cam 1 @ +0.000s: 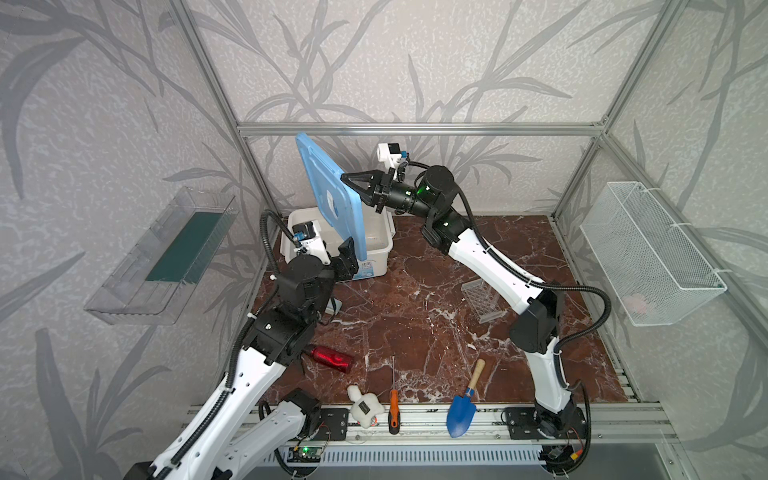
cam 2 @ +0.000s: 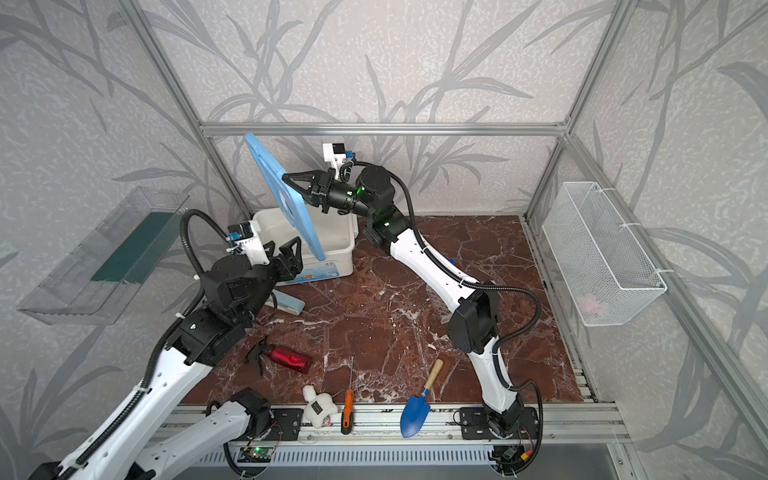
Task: Organize the chemistry lab equipment
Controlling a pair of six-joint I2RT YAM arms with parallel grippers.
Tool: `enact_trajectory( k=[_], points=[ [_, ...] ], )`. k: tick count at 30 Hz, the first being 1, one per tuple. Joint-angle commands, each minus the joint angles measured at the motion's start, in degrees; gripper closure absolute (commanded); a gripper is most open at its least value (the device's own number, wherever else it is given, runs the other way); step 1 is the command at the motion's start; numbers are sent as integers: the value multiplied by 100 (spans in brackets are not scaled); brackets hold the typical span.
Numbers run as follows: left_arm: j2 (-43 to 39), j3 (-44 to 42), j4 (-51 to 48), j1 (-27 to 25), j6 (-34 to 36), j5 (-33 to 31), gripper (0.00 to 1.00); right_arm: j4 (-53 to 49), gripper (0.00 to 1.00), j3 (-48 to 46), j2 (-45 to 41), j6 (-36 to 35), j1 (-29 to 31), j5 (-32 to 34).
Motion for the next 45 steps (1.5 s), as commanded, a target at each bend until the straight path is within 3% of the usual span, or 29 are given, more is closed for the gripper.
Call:
enact_trajectory(
  k=[1, 9, 17, 21, 26, 31, 34, 39, 45],
  points=[
    [291, 322, 277, 269, 145, 53, 27, 201, 100, 81, 261, 209, -184, -41],
    [1407, 1000, 857, 1171, -52, 839, 20, 575, 100, -521, 339, 439, -782, 4],
    [2934, 2223, 597, 1228, 251, 1288, 16, 2051, 100, -1129, 1088, 1640, -1225, 57],
    [3917, 3100, -14, 1262, 405, 1496, 16, 2290, 100, -1504, 1202, 1626, -1297, 21],
    [4635, 3409, -376, 1307, 343, 1489, 16, 2506, 100, -1935, 1318, 1590, -1391, -16],
    [4842, 3410, -522, 1345, 277, 1372, 16, 2634, 100, -2320, 1337, 1529, -1435, -78],
    [4799, 3254, -396, 1354, 238, 1424, 16, 2487, 95, -2577, 1320, 1314, -1436, -148],
    [4650, 3004, -315, 1345, 185, 1496, 16, 2799, 75, -3005, 1417, 1410, -1460, -227],
    [4539, 3068, -651, 1354, 189, 1326, 16, 1659, 65, -2893, 1237, 548, -1498, -496]
  ],
)
